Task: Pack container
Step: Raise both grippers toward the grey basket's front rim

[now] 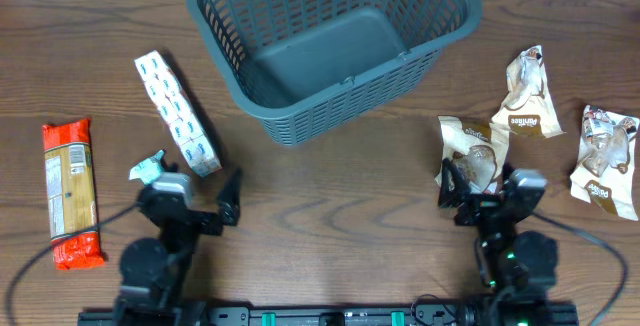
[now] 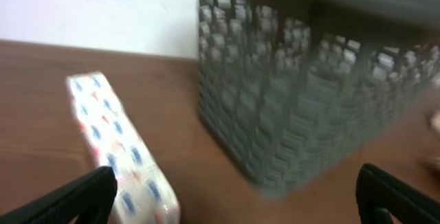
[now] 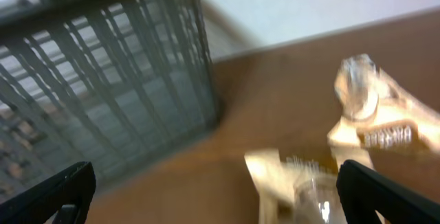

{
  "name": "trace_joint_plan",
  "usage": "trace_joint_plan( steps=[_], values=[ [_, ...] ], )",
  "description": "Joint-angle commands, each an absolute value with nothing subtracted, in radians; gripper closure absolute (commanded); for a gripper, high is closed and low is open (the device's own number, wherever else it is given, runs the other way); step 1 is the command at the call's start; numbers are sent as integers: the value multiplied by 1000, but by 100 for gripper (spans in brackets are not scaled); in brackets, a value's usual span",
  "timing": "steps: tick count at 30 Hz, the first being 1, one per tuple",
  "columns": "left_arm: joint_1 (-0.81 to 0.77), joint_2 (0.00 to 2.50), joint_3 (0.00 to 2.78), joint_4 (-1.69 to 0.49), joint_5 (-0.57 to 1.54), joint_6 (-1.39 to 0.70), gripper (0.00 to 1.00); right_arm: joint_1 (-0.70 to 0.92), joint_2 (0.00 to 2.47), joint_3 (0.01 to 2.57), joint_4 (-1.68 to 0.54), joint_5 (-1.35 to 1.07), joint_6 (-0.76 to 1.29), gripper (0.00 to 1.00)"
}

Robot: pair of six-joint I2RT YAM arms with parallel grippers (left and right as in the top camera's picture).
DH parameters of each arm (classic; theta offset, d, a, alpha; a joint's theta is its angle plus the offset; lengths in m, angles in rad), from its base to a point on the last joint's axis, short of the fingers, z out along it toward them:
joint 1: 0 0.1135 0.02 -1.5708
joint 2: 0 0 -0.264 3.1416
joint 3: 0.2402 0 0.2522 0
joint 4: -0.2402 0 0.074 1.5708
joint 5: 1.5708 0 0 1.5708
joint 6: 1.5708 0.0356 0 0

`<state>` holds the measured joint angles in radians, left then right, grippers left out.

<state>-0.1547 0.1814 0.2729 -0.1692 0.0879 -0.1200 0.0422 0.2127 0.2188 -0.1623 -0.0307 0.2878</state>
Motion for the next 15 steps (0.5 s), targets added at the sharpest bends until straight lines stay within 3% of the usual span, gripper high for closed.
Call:
trace_joint_plan(
  steps=[1, 7, 15],
  values=[
    [-159, 329, 503, -220, 6, -178, 2, 12, 369, 426, -177, -141, 250, 1],
    [-159, 661, 887, -511, 6, -181, 2, -31, 725, 847, -522, -242, 231, 1],
    [-159, 930, 1274, -937, 14, -113, 2, -96, 1174, 1520, -1227, -240, 20, 1]
  ],
)
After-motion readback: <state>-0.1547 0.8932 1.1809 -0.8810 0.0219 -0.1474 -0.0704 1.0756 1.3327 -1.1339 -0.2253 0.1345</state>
